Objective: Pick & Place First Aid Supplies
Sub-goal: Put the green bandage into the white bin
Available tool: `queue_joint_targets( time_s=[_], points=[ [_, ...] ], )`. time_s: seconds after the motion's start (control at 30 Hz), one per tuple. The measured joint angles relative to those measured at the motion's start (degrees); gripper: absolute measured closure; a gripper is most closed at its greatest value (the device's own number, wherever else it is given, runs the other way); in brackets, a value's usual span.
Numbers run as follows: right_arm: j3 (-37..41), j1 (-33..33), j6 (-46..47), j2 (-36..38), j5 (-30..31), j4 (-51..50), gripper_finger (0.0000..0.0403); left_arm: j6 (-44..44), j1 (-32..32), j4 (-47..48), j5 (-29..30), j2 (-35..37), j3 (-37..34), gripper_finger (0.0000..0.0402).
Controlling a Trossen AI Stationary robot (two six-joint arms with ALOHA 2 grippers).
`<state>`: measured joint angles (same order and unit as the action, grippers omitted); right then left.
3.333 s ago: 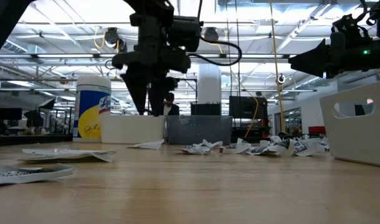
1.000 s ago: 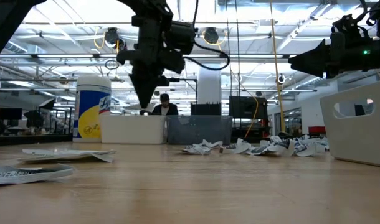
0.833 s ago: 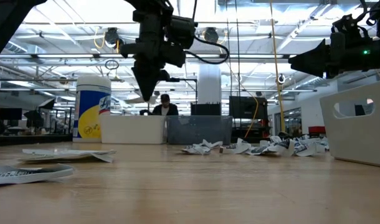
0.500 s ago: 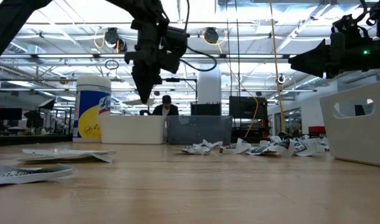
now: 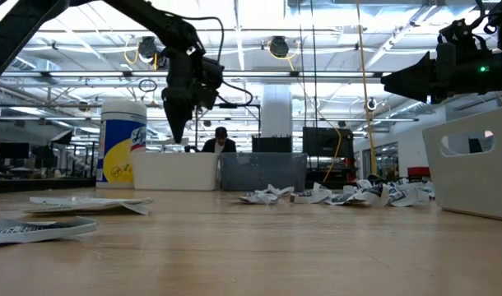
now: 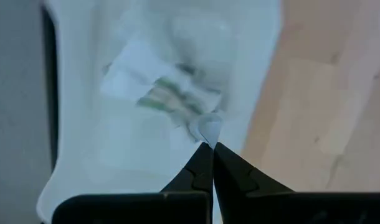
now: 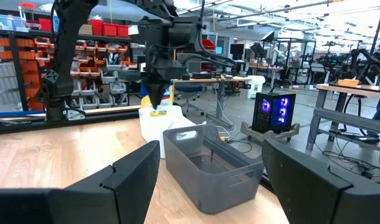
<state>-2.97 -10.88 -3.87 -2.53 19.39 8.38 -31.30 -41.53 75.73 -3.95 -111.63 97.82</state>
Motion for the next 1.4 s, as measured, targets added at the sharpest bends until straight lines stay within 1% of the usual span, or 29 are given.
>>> queue_joint_targets(
  time_s=[0.2, 0.37, 0.6, 0.77, 1.03, 1.17, 1.27, 1.4],
  points=[
    [0.0, 0.0, 0.0, 0.0, 0.0, 0.0, 0.0124, -2.0, -3.9, -2.3, 0.1, 0.0, 0.0, 0.0398],
    [0.0, 0.0, 0.0, 0.0, 0.0, 0.0, 0.0124, -2.0, -4.4, -4.3, 0.1, 0.0, -0.2, 0.0399],
    [0.0, 0.0, 0.0, 0.0, 0.0, 0.0, 0.0124, -1.7, -4.1, -9.9, 0.0, 0.0, -3.8, 0.0399],
    [0.0, 0.0, 0.0, 0.0, 0.0, 0.0, 0.0124, -2.1, -4.1, -12.6, 4.0, 0.0, -7.8, 0.0399],
    [0.0, 0.0, 0.0, 0.0, 0.0, 0.0, 0.0124, -2.8, -4.1, -19.8, 4.9, 0.0, -13.4, 0.0398],
    [0.0, 0.0, 0.0, 0.0, 0.0, 0.0, 0.0124, -3.8, -4.0, -20.6, 5.3, 0.0, -14.3, 0.0399],
    [0.0, 0.0, 0.0, 0.0, 0.0, 0.0, 0.0124, -3.7, -3.8, -21.1, 5.2, 0.0, -14.3, 0.039],
    [0.0, 0.0, 0.0, 0.0, 0.0, 0.0, 0.0124, -2.2, -3.7, -22.3, 5.2, 0.0, -14.3, 0.0357]
  ],
)
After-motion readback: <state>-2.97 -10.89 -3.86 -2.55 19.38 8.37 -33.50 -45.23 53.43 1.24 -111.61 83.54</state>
